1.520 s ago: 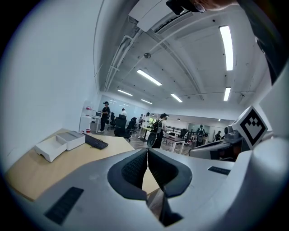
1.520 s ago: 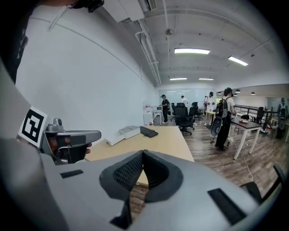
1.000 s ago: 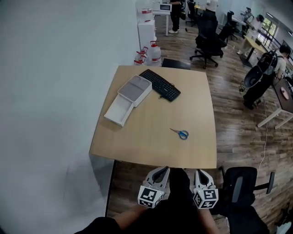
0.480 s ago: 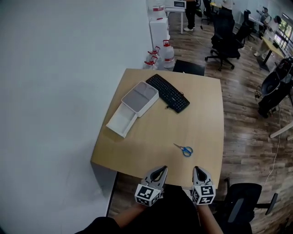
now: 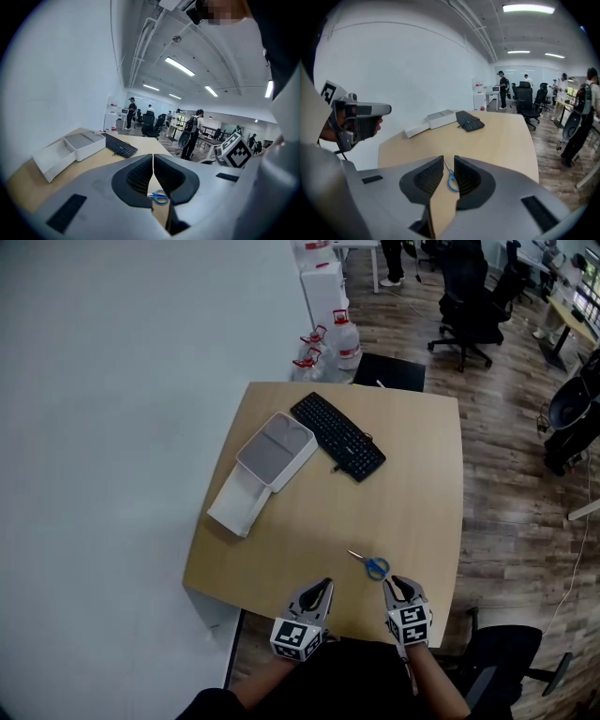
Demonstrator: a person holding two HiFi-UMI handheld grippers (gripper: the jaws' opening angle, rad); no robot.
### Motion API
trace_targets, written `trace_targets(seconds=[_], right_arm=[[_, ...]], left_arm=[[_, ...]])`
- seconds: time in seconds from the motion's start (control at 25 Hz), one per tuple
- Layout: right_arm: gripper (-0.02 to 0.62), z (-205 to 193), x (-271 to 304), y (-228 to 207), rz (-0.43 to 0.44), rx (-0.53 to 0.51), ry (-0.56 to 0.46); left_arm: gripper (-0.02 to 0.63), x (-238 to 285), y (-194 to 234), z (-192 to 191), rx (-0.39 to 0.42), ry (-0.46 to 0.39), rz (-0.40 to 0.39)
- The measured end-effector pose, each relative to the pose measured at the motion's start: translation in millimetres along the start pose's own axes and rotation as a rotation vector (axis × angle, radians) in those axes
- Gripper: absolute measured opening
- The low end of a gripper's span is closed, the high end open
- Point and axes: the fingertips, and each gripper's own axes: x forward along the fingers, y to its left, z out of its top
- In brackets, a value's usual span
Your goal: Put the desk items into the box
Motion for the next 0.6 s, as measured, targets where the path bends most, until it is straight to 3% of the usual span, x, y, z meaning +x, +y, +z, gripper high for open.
trace_targets(seconds=[0.4, 0.6], right_arm=[[0.172, -61.7, 93.3, -8.0, 0.142, -0.241, 0.268], [0.179, -92.4, 120.3, -11.0, 0.169, -0.277, 0.350]], left_arm=[[0.020, 12.7, 21.4, -16.4, -0.018, 0.058, 0.088], [0.020, 14.3, 40.2, -14.5, -0.114, 0.026, 0.143]])
